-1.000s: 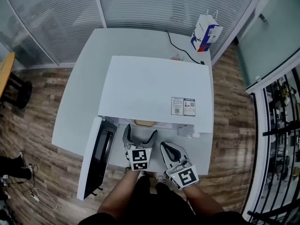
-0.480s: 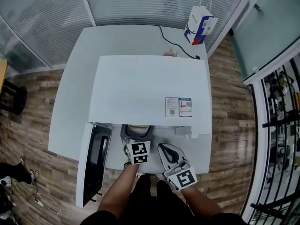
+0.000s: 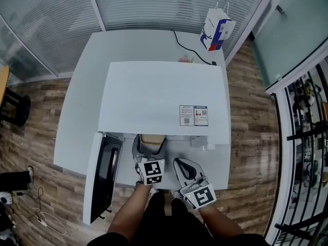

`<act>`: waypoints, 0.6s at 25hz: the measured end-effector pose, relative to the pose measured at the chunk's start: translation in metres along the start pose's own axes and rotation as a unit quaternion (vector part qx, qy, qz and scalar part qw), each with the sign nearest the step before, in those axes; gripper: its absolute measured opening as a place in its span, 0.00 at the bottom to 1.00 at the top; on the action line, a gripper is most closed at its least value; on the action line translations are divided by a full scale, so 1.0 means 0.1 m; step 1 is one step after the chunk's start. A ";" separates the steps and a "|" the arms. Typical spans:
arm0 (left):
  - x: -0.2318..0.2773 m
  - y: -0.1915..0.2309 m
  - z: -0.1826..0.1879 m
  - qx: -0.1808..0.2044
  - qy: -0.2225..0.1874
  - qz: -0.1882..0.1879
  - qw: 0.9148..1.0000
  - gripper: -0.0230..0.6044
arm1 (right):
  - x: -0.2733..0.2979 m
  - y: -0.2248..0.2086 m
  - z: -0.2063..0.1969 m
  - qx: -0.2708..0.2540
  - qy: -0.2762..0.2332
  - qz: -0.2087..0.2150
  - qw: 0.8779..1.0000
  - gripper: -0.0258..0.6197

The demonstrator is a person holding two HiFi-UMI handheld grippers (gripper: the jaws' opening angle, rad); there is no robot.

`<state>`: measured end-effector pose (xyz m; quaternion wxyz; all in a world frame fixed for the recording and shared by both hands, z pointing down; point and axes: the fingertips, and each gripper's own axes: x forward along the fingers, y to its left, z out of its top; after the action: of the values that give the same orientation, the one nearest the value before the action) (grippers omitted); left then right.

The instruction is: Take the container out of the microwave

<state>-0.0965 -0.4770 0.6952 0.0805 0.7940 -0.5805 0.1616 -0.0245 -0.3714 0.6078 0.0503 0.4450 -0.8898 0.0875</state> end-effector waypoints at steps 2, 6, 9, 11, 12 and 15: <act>-0.10 -0.02 0.02 -0.002 -0.002 -0.001 1.000 0.77 | -0.03 0.03 0.02 -0.002 -0.004 0.002 1.000 0.04; -0.33 -0.05 0.03 -0.006 -0.007 0.000 1.000 0.77 | -0.07 0.08 0.10 -0.009 -0.018 0.006 1.000 0.04; -0.54 -0.10 0.03 -0.007 -0.008 -0.001 1.000 0.77 | -0.13 0.11 0.17 -0.015 -0.025 0.008 1.000 0.04; -0.69 -0.14 0.03 -0.006 -0.009 -0.002 1.000 0.77 | -0.18 0.13 0.22 -0.020 -0.029 0.010 0.999 0.04; -0.76 -0.16 0.03 -0.003 -0.010 -0.002 1.000 0.77 | -0.21 0.15 0.24 -0.023 -0.031 0.012 0.999 0.04; -0.96 -0.19 0.04 0.006 -0.014 0.003 1.000 0.76 | -0.26 0.20 0.34 -0.032 -0.041 0.017 0.999 0.04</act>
<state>-0.1044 -0.3860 0.6588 0.0670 0.7950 -0.5828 0.1542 -0.0251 -0.3461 0.5675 0.0263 0.4316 -0.9007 0.0418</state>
